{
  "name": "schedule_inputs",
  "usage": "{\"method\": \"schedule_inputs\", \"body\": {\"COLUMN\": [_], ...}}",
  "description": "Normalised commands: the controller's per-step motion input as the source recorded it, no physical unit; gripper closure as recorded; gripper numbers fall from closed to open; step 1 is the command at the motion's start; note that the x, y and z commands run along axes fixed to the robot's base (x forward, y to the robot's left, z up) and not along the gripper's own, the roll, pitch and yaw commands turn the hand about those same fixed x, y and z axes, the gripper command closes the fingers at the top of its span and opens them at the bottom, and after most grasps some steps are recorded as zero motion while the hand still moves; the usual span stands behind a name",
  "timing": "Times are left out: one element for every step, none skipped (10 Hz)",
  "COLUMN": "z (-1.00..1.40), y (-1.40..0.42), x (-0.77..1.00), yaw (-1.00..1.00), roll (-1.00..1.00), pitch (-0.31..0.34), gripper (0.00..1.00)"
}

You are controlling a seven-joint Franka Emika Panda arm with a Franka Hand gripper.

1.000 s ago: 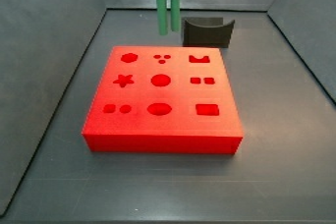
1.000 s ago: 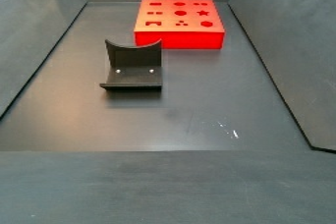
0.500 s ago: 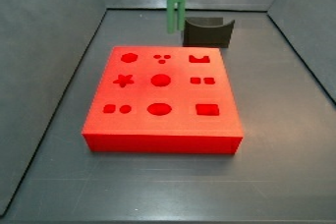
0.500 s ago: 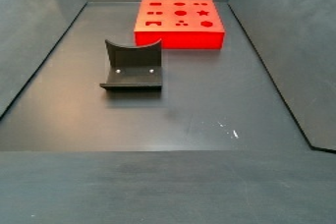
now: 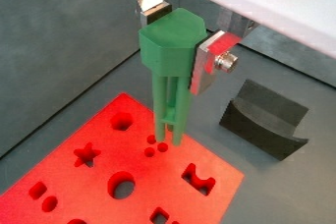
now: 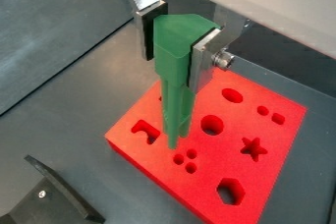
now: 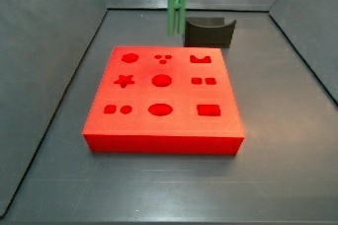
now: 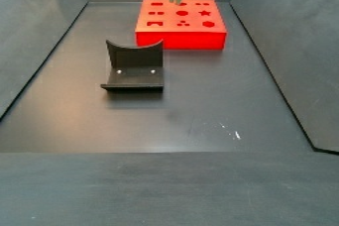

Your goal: Insert the 3 prong object.

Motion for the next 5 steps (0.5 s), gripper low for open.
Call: {"method": "schedule_inputs", "body": {"z": [-0.15,-0.25,-0.25,-0.15,-0.09], "y": [0.12,0.0,-0.03,-0.09,-0.05], "x": [0.0,0.01,0.0,0.0,0.03], "yaw": [0.36,0.68,0.83,0.88,0.91], "roll": [-0.31,-0.29,-0.19,-0.12,0.0], "pitch": [-0.06,-0.083,-0.146,-0.136,-0.067], "gripper": [1.0,1.0,1.0,1.0,1.0]}}
